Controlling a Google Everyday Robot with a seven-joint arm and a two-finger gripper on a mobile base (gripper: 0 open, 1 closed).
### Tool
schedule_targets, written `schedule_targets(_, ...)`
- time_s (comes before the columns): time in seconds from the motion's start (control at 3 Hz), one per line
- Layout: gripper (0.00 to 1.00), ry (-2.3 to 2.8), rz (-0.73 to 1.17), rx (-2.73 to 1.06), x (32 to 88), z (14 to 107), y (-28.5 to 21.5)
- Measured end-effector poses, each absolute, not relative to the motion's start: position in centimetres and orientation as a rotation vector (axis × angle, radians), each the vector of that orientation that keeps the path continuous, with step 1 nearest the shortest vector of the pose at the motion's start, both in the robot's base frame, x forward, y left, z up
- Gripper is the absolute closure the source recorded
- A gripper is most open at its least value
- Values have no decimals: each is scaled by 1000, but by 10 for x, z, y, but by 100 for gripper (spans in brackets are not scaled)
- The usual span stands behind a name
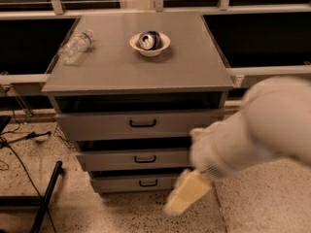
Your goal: Open bottom drawer
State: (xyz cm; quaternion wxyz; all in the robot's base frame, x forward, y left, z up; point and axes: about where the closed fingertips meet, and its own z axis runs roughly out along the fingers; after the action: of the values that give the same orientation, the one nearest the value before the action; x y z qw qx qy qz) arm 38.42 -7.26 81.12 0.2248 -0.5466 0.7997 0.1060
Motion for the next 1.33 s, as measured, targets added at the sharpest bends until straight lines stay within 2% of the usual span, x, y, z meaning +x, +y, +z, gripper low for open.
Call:
schedule_targets(0.33,0,2180,324,-1492,383,736,-28)
schedule_targets(0.67,0,2188,325,-1514,380,730,-26)
schedule_targets(1.33,0,2135,293,-1683,397,661,-44)
